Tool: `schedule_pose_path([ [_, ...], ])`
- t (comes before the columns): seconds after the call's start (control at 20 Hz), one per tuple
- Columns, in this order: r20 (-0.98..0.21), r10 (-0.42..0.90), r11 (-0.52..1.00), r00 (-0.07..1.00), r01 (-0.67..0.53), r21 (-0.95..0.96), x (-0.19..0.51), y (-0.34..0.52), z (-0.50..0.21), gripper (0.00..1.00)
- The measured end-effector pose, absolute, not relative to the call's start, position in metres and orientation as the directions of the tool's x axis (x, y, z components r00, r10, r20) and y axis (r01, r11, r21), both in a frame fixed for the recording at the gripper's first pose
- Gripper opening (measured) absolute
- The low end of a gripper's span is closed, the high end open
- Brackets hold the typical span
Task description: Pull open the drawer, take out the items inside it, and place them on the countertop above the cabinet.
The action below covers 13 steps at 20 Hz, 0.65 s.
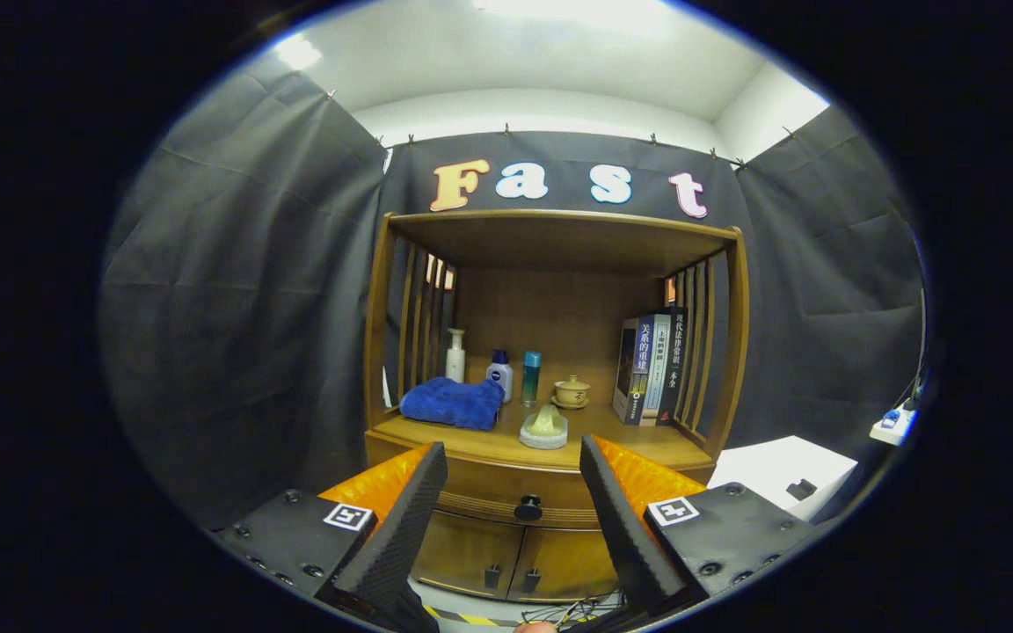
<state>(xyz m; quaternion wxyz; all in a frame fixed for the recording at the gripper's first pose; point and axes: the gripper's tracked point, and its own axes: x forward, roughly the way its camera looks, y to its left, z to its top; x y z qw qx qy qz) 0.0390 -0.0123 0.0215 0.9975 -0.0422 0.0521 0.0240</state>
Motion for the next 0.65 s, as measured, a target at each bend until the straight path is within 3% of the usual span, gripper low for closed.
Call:
schedule_pose_path([
  [0.65,-0.039,0.029,0.999,0.999,-0.031,-0.037,-0.012,-0.016,0.054,0.98],
])
